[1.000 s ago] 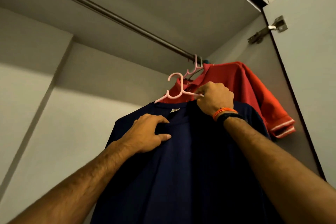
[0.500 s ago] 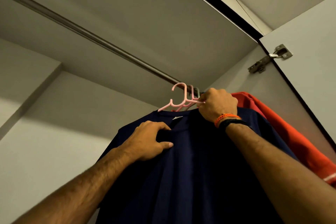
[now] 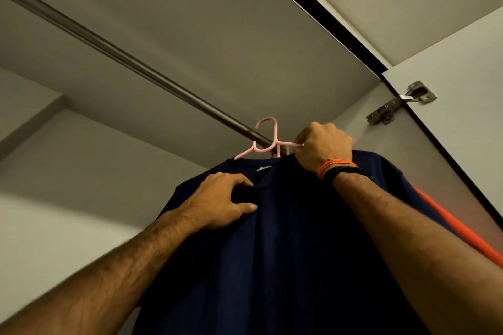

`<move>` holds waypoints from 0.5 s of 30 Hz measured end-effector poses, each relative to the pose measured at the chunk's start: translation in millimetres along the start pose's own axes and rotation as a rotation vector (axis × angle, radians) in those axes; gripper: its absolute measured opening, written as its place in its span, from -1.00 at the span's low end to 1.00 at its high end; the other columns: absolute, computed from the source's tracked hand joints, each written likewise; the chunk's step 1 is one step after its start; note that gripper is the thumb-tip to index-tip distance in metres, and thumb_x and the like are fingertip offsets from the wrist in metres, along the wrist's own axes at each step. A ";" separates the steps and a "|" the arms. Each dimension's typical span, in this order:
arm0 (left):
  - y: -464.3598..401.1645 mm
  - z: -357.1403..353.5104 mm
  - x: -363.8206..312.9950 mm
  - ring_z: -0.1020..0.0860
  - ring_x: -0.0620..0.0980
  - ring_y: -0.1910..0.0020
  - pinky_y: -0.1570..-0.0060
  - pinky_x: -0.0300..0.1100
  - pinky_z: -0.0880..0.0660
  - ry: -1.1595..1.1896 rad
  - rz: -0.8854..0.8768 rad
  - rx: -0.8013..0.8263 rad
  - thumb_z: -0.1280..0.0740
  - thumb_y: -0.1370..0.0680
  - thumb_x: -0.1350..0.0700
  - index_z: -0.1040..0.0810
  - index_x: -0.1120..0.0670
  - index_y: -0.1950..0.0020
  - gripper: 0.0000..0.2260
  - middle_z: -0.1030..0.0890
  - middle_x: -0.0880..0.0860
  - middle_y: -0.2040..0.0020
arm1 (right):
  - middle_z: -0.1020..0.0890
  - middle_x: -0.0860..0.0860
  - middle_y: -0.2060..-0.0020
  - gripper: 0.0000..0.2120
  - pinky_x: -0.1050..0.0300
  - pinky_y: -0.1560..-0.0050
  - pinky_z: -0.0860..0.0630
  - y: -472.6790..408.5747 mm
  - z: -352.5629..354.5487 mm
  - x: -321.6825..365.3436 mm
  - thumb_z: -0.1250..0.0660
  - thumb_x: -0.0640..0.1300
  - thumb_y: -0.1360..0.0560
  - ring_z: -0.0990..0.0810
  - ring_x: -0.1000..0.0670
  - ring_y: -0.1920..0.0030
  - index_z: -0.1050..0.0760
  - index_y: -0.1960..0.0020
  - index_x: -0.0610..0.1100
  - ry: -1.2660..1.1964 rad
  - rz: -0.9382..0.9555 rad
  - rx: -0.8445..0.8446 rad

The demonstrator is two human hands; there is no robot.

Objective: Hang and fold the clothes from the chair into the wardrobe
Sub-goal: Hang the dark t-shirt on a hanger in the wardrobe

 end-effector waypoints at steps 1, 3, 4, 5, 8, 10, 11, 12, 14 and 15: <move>-5.6 2.7 1.1 -0.50 -0.13 -0.23 -0.34 -0.05 -0.42 0.008 -0.002 -0.009 -0.48 -0.46 -0.07 -0.55 -0.11 -0.27 -0.61 -0.58 -0.13 -0.22 | -0.62 -0.06 0.11 -0.83 0.02 0.12 -0.49 -5.7 1.3 2.1 -0.36 -0.04 -0.52 -0.54 -0.12 0.15 -0.67 -0.06 0.02 0.006 0.002 -0.002; -14.9 5.7 3.4 -0.51 -0.12 -0.21 -0.33 -0.05 -0.43 0.017 0.003 -0.018 -0.49 -0.46 -0.06 -0.55 -0.11 -0.26 -0.61 -0.59 -0.13 -0.21 | -0.61 -0.07 0.10 -0.82 0.03 0.12 -0.46 -15.1 1.5 5.1 -0.36 -0.04 -0.51 -0.55 -0.15 0.13 -0.67 -0.08 0.02 0.019 0.001 -0.003; -20.9 7.3 5.9 -0.52 -0.12 -0.20 -0.32 -0.04 -0.44 0.018 0.009 -0.019 -0.49 -0.45 -0.07 -0.56 -0.12 -0.25 -0.62 -0.59 -0.12 -0.21 | -0.59 -0.07 0.12 -0.82 0.03 0.12 -0.44 -21.3 0.9 7.3 -0.36 -0.05 -0.51 -0.54 -0.15 0.14 -0.67 -0.08 0.01 0.024 -0.001 -0.002; -24.7 7.1 8.3 -0.52 -0.12 -0.20 -0.31 -0.04 -0.44 0.019 0.015 -0.020 -0.49 -0.45 -0.07 -0.56 -0.12 -0.25 -0.61 -0.59 -0.12 -0.20 | -0.57 -0.07 0.14 -0.82 0.04 0.11 -0.42 -25.3 -1.3 8.6 -0.37 -0.06 -0.51 -0.52 -0.15 0.15 -0.67 -0.08 0.01 0.028 -0.004 0.004; -33.5 6.4 17.2 -0.52 -0.12 -0.20 -0.30 -0.06 -0.46 0.014 0.033 -0.011 -0.49 -0.44 -0.08 -0.56 -0.12 -0.25 -0.60 -0.59 -0.13 -0.20 | -0.61 -0.07 0.08 -0.81 0.04 0.11 -0.42 -36.5 -9.5 14.5 -0.37 -0.02 -0.51 -0.57 -0.16 0.09 -0.66 -0.09 0.01 0.029 -0.001 0.029; -35.3 5.0 22.8 -0.52 -0.13 -0.20 -0.30 -0.08 -0.45 0.010 0.039 0.004 -0.49 -0.44 -0.08 -0.55 -0.12 -0.26 -0.60 -0.59 -0.14 -0.21 | -0.63 -0.08 0.03 -0.80 0.03 0.11 -0.43 -40.9 -16.0 19.4 -0.38 0.01 -0.52 -0.60 -0.17 0.03 -0.66 -0.10 0.01 0.030 0.006 0.044; -35.2 4.6 25.8 -0.52 -0.14 -0.19 -0.30 -0.10 -0.45 0.010 0.045 0.007 -0.49 -0.44 -0.08 -0.55 -0.11 -0.26 -0.59 -0.59 -0.14 -0.21 | -0.64 -0.08 0.03 -0.80 0.02 0.11 -0.43 -42.3 -19.5 22.4 -0.38 0.02 -0.52 -0.60 -0.17 0.03 -0.66 -0.10 0.00 0.030 0.011 0.054; -34.3 4.2 28.1 -0.53 -0.14 -0.19 -0.29 -0.11 -0.45 0.010 0.050 0.008 -0.49 -0.44 -0.08 -0.55 -0.11 -0.26 -0.59 -0.59 -0.14 -0.21 | -0.64 -0.08 0.02 -0.80 0.02 0.10 -0.43 -42.5 -22.3 24.6 -0.39 0.03 -0.52 -0.60 -0.17 0.02 -0.65 -0.10 0.00 0.029 0.016 0.063; -31.2 2.7 32.2 -0.54 -0.15 -0.18 -0.28 -0.11 -0.46 0.020 0.056 0.008 -0.50 -0.43 -0.08 -0.56 -0.12 -0.25 -0.60 -0.60 -0.14 -0.20 | -0.63 -0.08 0.03 -0.80 0.01 0.11 -0.43 -41.1 -27.2 28.4 -0.38 0.02 -0.53 -0.60 -0.17 0.03 -0.65 -0.10 -0.01 0.035 0.024 0.075; -29.4 1.4 33.5 -0.54 -0.15 -0.17 -0.28 -0.11 -0.46 0.024 0.054 0.009 -0.50 -0.43 -0.08 -0.57 -0.12 -0.24 -0.60 -0.60 -0.14 -0.19 | -0.63 -0.07 0.05 -0.80 0.01 0.11 -0.45 -40.0 -28.4 29.2 -0.38 0.02 -0.53 -0.60 -0.16 0.05 -0.65 -0.10 -0.01 0.043 0.029 0.077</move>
Point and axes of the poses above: each hand's wrist, its own y-axis away from the middle knuckle, its own z-axis out of the back of the hand, x = y × z, the point moved 5 cm from there along -y, towards the middle knuckle
